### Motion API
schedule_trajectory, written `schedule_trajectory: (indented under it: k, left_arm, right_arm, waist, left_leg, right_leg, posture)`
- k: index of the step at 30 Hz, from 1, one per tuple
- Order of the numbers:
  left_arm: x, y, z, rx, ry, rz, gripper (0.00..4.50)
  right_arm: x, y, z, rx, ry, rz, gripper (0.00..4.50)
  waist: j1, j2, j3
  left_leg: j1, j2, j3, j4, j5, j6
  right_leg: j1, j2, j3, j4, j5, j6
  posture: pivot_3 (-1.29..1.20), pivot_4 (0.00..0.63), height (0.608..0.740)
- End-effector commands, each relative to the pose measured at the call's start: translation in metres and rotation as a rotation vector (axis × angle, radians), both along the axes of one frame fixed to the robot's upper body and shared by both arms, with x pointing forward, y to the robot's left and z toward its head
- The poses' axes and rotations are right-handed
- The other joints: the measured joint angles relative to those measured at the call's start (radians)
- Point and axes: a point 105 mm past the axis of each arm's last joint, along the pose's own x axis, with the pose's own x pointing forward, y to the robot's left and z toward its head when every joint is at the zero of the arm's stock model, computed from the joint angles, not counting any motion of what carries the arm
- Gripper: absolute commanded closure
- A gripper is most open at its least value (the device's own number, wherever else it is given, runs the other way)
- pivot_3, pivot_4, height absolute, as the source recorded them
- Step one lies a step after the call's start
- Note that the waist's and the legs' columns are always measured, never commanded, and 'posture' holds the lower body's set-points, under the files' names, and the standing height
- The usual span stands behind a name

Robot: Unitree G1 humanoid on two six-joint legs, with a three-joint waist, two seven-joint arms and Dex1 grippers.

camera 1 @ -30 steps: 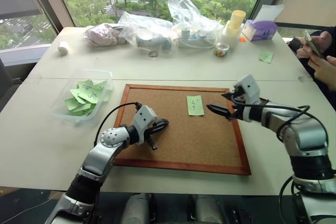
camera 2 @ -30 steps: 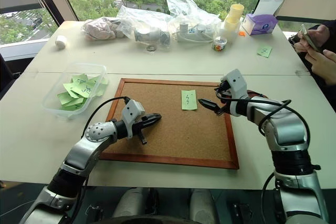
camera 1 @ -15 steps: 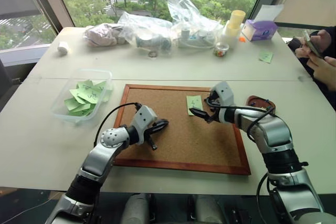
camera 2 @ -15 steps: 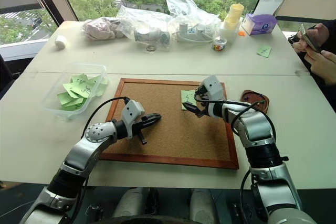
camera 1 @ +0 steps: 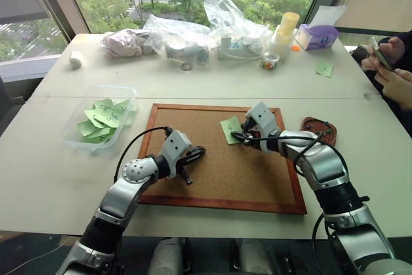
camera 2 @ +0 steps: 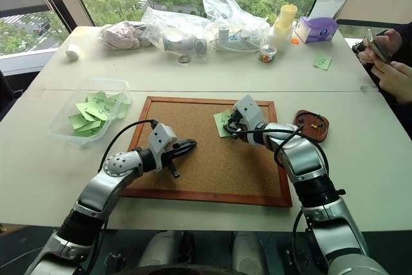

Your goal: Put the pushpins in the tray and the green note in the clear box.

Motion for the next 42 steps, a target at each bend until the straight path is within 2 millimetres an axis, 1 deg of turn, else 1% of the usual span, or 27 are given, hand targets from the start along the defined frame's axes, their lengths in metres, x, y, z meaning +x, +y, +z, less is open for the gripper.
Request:
schedule_trajectory:
  k: [1,3,5,8,10,12,16,18,19,21,25,28,32,37,42]
  left_arm:
    - [-0.004,0.015,-0.028,0.068,0.102,0.052,4.50]
    - [0.000,0.022,-0.022,0.043,0.102,0.078,4.50]
    - [0.006,0.029,-0.010,-0.011,0.105,0.113,4.50]
    - [0.011,0.036,0.005,-0.048,0.107,0.112,4.50]
    - [0.014,0.038,0.016,-0.071,0.109,0.084,4.50]
    - [0.014,0.037,0.028,-0.068,0.112,0.015,4.50]
    - [0.011,0.037,0.039,-0.034,0.135,-0.112,4.50]
    - [0.012,0.038,0.045,-0.005,0.122,-0.165,3.82]
    - [0.013,0.038,0.047,0.000,0.117,-0.179,3.61]
    - [0.019,0.037,0.059,0.026,0.078,-0.226,2.66]
    - [0.030,0.033,0.071,0.075,0.013,-0.290,0.62]
    - [0.039,0.027,0.075,0.100,-0.021,-0.322,0.62]
    - [0.048,0.016,0.066,0.139,-0.027,-0.382,0.62]
    - [0.053,0.004,0.060,0.139,-0.019,-0.428,0.62]
    - [0.059,-0.013,0.064,0.111,-0.037,-0.467,0.62]
  right_arm:
    - [-0.007,0.009,0.002,-0.033,-0.037,0.062,4.47]
    - [-0.011,0.012,0.009,-0.065,-0.093,0.110,4.47]
    - [-0.015,0.014,0.018,-0.094,-0.154,0.159,4.47]
    - [-0.018,0.018,0.027,-0.113,-0.213,0.206,4.47]
    - [-0.023,0.020,0.030,-0.141,-0.254,0.249,4.47]
    - [-0.025,0.022,0.032,-0.144,-0.270,0.266,4.47]
    - [-0.026,0.023,0.032,-0.157,-0.281,0.282,4.47]
    - [-0.026,0.023,0.032,-0.163,-0.284,0.289,4.50]
    - [-0.025,0.023,0.032,-0.163,-0.283,0.292,4.50]
    - [-0.028,0.025,0.031,-0.160,-0.271,0.310,4.50]
    - [-0.031,0.027,0.031,-0.168,-0.271,0.331,4.50]
    - [-0.031,0.027,0.030,-0.188,-0.279,0.346,4.50]
    - [-0.032,0.028,0.033,-0.183,-0.283,0.350,4.50]
    - [-0.035,0.030,0.037,-0.181,-0.285,0.368,4.50]
    - [-0.040,0.031,0.039,-0.177,-0.276,0.381,4.50]
  waist:
    - [0.000,0.000,0.000]
    - [0.000,0.000,0.000]
    - [-0.003,-0.001,0.000]
    - [-0.007,-0.001,0.001]
    - [-0.007,-0.002,0.002]
    - [-0.006,-0.003,0.003]
    - [0.003,-0.005,0.005]
    - [0.006,-0.007,0.007]
    - [0.006,-0.008,0.008]
    - [0.006,-0.010,0.010]
    - [0.004,-0.010,0.010]
    - [0.004,-0.010,0.010]
    - [0.005,-0.010,0.010]
    - [0.004,-0.011,0.011]
    - [0.005,-0.011,0.011]
  left_leg:
    - [0.000,0.000,0.000,0.000,0.000,0.000]
    - [0.000,0.000,0.000,0.000,0.000,0.000]
    - [0.000,0.000,0.000,0.000,0.000,0.000]
    - [-0.001,0.001,0.000,-0.001,0.001,-0.001]
    - [-0.002,0.001,0.000,-0.001,0.001,-0.002]
    - [-0.002,0.001,0.000,-0.001,0.002,-0.003]
    - [-0.004,0.001,0.000,-0.001,0.002,-0.004]
    - [-0.006,0.000,0.000,-0.001,0.002,-0.004]
    - [-0.006,0.000,0.000,-0.001,0.002,-0.004]
    - [-0.006,-0.001,0.000,-0.001,0.002,-0.004]
    - [-0.006,-0.002,0.001,-0.001,0.002,-0.004]
    - [-0.006,-0.002,0.001,0.000,0.002,-0.004]
    - [-0.006,-0.002,0.002,0.000,0.003,-0.004]
    - [-0.006,-0.002,0.003,0.000,0.003,-0.005]
    - [-0.006,-0.002,0.002,0.001,0.003,-0.005]
  right_leg:
    - [0.000,0.000,0.000,0.000,0.000,0.000]
    - [0.000,0.000,0.000,0.000,0.000,0.000]
    - [-0.001,0.000,0.000,0.000,0.000,0.000]
    - [-0.003,0.001,0.000,0.000,0.000,0.000]
    - [-0.003,0.002,0.000,0.001,0.000,0.000]
    - [-0.004,0.003,0.000,0.001,0.000,0.000]
    - [-0.005,0.002,0.000,0.000,0.000,0.000]
    - [-0.006,0.002,0.000,0.000,0.000,0.000]
    - [-0.006,0.002,0.000,0.000,0.000,0.000]
    - [-0.006,0.002,0.000,-0.001,0.000,0.000]
    - [-0.006,0.002,0.000,-0.001,0.000,0.000]
    - [-0.006,0.003,0.000,0.000,0.000,0.000]
    - [-0.006,0.004,0.000,0.000,0.000,0.001]
    - [-0.006,0.004,0.000,0.000,0.000,0.001]
    - [-0.006,0.004,0.000,0.000,0.000,0.001]
  posture:
    - [0.00,0.150,0.740]
    - [0.00,0.150,0.740]
    - [0.00,0.150,0.740]
    - [0.00,0.150,0.740]
    - [0.00,0.150,0.740]
    - [0.00,0.150,0.740]
    - [0.00,0.150,0.740]
    - [0.00,0.150,0.740]
    - [0.00,0.150,0.740]
    - [0.00,0.150,0.740]
    - [0.00,0.150,0.740]
    - [0.00,0.150,0.740]
    - [0.00,0.150,0.740]
    - [0.00,0.150,0.740]
    - [0.00,0.150,0.740]
